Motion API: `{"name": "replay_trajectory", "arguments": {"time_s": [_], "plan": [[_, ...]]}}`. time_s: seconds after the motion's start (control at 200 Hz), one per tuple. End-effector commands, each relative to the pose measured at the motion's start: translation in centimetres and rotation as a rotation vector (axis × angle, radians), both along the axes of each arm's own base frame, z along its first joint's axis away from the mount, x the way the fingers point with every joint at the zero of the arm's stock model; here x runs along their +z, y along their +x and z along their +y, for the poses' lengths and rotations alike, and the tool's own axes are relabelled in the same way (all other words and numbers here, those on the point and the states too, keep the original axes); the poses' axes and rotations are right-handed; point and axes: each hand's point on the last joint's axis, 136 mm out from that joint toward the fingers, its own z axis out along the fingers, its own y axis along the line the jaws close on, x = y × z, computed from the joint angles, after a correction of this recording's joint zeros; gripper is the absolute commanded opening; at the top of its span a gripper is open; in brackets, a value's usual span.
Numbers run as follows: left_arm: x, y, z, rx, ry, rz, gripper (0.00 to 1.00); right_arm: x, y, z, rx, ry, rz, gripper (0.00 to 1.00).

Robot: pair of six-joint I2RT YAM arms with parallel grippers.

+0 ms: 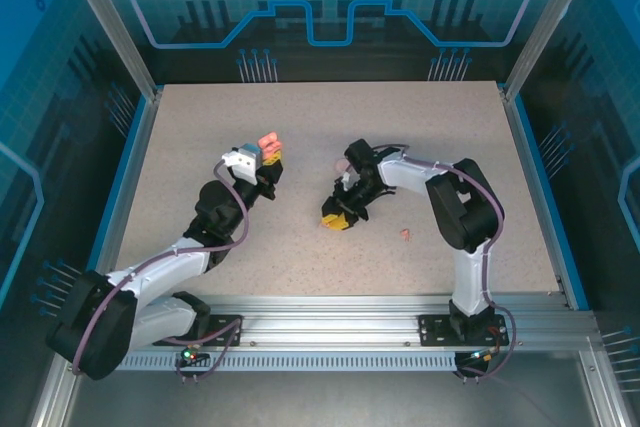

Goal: Insert wireless bluetooth earbuds into charging case

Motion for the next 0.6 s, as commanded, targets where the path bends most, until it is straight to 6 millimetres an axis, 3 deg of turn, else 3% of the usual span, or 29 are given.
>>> {"name": "replay_trajectory", "arguments": {"time_s": [0.0, 0.075, 0.325, 0.485, 0.595], "plan": [[0.1, -0.4, 0.2, -0.011, -0.036, 0.006, 0.0, -0.4, 0.4, -0.2, -0.01, 0.017, 0.044, 0.3], [-0.1, -0.4, 0.1, -0.016, -0.041, 0.015, 0.0, -0.6, 0.7, -0.5, -0.017, 0.016, 0.044, 0.36], [0.0, -0.5, -0.1, -0.031, -0.055, 0.034, 0.0, -0.4, 2.3, -1.9, -0.038, -0.022, 0.004, 0.43], [0.0, -0.8, 0.1, -0.028, -0.062, 0.041, 0.0, 2.0, 2.8, -2.5, 0.021, -0.094, -0.198, 0.47], [0.0, -0.9, 0.4, -0.015, -0.066, 0.04, 0.0, 2.2, 2.3, -2.7, 0.115, -0.189, -0.34, 0.49]]}}
